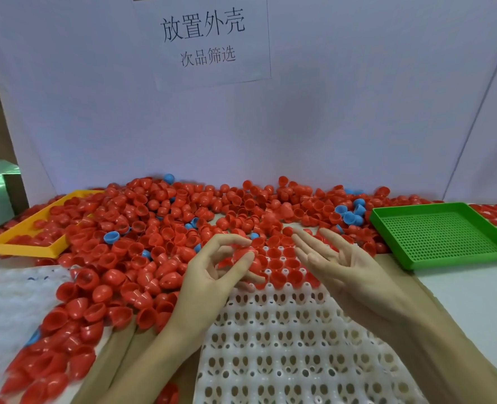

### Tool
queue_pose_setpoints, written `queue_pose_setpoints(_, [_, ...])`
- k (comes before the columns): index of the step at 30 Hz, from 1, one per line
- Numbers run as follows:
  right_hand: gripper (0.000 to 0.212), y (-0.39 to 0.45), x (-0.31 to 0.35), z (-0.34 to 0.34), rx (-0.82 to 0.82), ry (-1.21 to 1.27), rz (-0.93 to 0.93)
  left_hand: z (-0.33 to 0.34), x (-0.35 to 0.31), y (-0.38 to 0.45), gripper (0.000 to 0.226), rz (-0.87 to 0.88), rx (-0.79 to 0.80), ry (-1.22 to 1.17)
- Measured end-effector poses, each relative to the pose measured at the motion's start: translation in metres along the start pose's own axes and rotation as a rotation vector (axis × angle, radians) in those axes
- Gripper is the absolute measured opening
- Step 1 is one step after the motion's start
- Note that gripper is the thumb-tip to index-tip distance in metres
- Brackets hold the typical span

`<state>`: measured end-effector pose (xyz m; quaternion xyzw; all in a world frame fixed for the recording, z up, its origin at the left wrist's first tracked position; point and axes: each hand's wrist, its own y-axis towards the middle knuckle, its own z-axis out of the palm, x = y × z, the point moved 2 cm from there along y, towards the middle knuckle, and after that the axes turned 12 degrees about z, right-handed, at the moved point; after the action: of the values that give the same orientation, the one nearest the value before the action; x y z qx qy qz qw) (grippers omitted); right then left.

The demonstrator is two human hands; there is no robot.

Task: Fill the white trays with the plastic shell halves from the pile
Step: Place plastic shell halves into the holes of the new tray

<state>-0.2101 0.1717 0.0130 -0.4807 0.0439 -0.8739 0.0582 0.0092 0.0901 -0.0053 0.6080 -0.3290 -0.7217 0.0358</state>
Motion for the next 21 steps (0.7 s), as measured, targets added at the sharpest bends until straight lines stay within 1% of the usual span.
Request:
queue_pose_setpoints(1, [0.101, 0.000, -0.001, 0.000, -0.032, -0.033, -0.021, 0.002, -0.001, 0.000, 0.022, -0.013, 0.010, -0.028])
queue_pose_setpoints(2, [0.099, 0.000, -0.003, 0.000, -0.060, -0.087, -0.024, 0.004, -0.002, -0.001, 0.024, -0.025, 0.029, -0.051])
queue_pose_setpoints(3, [0.091, -0.002, -0.004, 0.002, -0.073, -0.164, -0.020, 0.006, -0.003, -0.002, 0.026, -0.035, 0.056, -0.065])
queue_pose_setpoints(4, [0.079, -0.004, -0.005, 0.005, -0.073, -0.271, -0.018, 0.008, -0.003, -0.003, 0.028, -0.040, 0.089, -0.071])
queue_pose_setpoints(6, [0.052, -0.007, -0.008, 0.013, -0.058, -0.543, -0.039, 0.012, -0.004, -0.005, 0.030, -0.034, 0.140, -0.062])
queue_pose_setpoints(7, [0.043, -0.008, -0.010, 0.017, -0.060, -0.675, -0.067, 0.013, -0.005, -0.007, 0.031, -0.028, 0.152, -0.050])
queue_pose_setpoints(9, [0.031, -0.007, -0.014, 0.023, -0.095, -0.874, -0.168, 0.015, -0.005, -0.010, 0.037, -0.012, 0.164, -0.020])
queue_pose_setpoints(10, [0.028, -0.006, -0.016, 0.024, -0.118, -0.930, -0.218, 0.015, -0.004, -0.011, 0.040, -0.006, 0.168, -0.004])
queue_pose_setpoints(13, [0.024, -0.005, -0.020, 0.026, -0.173, -1.010, -0.298, 0.013, -0.004, -0.011, 0.048, -0.026, 0.193, 0.009])
queue_pose_setpoints(16, [0.022, -0.003, -0.021, 0.022, -0.193, -1.046, -0.320, 0.011, -0.003, -0.009, 0.049, -0.057, 0.210, 0.009])
queue_pose_setpoints(19, [0.022, -0.003, -0.018, 0.018, -0.272, -0.980, -0.347, 0.009, -0.002, -0.007, 0.046, -0.074, 0.175, -0.001])
queue_pose_setpoints(21, [0.021, -0.003, -0.014, 0.014, -0.333, -0.932, -0.315, 0.008, -0.001, -0.007, 0.048, -0.061, 0.141, 0.041])
